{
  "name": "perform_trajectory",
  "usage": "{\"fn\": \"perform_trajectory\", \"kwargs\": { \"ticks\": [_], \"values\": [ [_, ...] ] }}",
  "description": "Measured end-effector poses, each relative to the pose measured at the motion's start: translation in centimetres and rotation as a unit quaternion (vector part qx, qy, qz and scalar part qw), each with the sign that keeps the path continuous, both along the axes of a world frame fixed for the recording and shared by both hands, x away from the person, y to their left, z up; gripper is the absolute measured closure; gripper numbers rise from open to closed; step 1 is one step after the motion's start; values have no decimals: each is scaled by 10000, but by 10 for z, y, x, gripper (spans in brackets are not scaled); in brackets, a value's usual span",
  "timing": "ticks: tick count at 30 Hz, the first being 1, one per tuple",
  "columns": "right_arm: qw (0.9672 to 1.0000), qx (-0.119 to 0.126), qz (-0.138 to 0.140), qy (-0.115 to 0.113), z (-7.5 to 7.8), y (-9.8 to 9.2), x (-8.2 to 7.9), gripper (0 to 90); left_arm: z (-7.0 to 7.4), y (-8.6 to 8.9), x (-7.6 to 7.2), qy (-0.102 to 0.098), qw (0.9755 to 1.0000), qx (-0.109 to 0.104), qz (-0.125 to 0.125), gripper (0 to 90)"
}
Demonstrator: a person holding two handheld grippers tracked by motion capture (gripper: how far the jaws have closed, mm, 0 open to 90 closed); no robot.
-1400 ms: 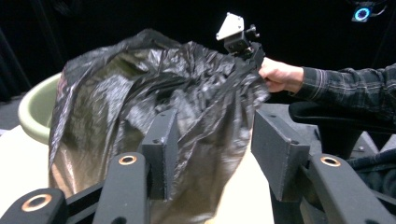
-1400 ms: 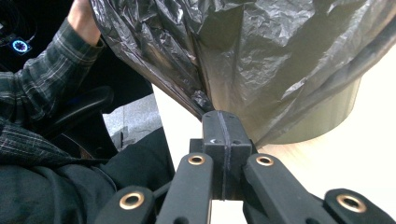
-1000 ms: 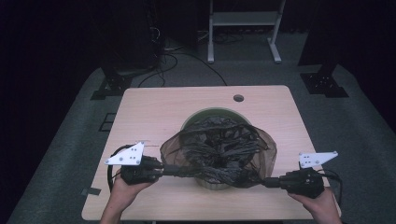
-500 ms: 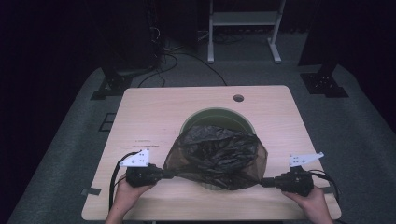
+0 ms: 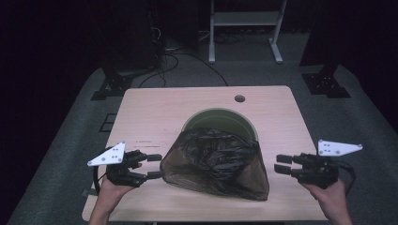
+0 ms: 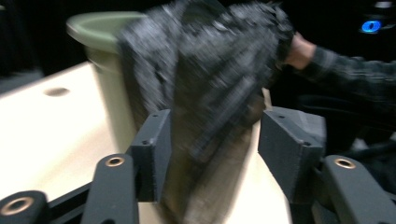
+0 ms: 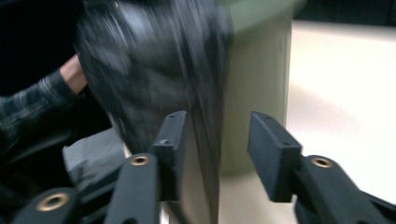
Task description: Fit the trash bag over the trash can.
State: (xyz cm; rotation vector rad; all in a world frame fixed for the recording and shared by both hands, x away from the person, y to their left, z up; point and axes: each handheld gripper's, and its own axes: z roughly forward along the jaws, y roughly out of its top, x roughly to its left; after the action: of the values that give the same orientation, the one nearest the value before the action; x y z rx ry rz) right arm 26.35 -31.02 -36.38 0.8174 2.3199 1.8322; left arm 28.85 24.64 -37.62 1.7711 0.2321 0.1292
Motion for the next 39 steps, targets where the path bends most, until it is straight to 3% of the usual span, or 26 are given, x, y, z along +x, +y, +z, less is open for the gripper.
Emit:
{"fn": "perform_trajectory", "kwargs": {
  "ticks": [5,9,13,17,19,20,25,29,31,35,39],
  "values": [
    [9985,115,150,-523,43,29,13,507,-2,-9,18,3,9994,67,343,383],
    [9977,-127,239,-617,52,58,31,522,-9,-18,29,73,9994,116,323,385],
    [9974,-290,395,-527,45,80,45,584,-12,-23,32,122,9996,156,197,532],
    [9970,-414,356,-554,40,87,49,882,-10,-23,37,189,9996,164,152,785],
    [9971,-363,273,-604,41,85,50,899,-9,-22,40,196,9997,95,132,888],
    [9974,-321,238,-592,42,83,52,900,-7,-22,43,225,9996,60,148,896],
    [9979,-77,-67,-636,48,71,70,900,6,-31,68,202,9992,-24,345,897],
    [9972,65,-438,-596,49,63,93,900,18,-42,94,172,9981,-136,581,897],
    [9964,122,-634,-546,47,60,106,900,21,-48,110,187,9972,-92,715,896],
    [9942,117,-997,-382,38,57,129,900,15,-58,133,412,9951,-26,904,896],
    [9906,37,-1360,-127,19,55,148,900,-7,-68,150,684,9921,157,1041,897]
  ]
}}
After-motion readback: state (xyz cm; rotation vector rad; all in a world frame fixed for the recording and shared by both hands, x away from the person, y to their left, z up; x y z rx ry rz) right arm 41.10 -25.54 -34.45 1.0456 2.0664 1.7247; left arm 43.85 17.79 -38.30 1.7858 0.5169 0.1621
